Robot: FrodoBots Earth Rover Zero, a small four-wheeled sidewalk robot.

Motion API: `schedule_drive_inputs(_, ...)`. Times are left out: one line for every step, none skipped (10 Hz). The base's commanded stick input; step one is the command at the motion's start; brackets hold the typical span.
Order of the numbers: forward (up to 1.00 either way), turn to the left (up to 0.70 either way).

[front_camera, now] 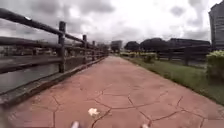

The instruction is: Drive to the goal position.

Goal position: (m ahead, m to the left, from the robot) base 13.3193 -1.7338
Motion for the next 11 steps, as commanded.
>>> schedule_drive_inputs(1.00, 0.00)
schedule_drive_inputs(1.00, 0.00)
schedule_drive_inputs(1.00, 0.00)
schedule_drive_inputs(1.00, 0.00)
schedule_drive_inputs(1.00, 0.00)
schedule_drive_inputs(1.00, 0.00)
schedule_drive_inputs(1.00, 0.00)
schedule_drive_inputs(1.00, 0.00)
schedule_drive_inputs(1.00, 0.00)
schedule_drive_inputs(1.00, 0.00)
schedule_drive_inputs(1.00, 0.00)
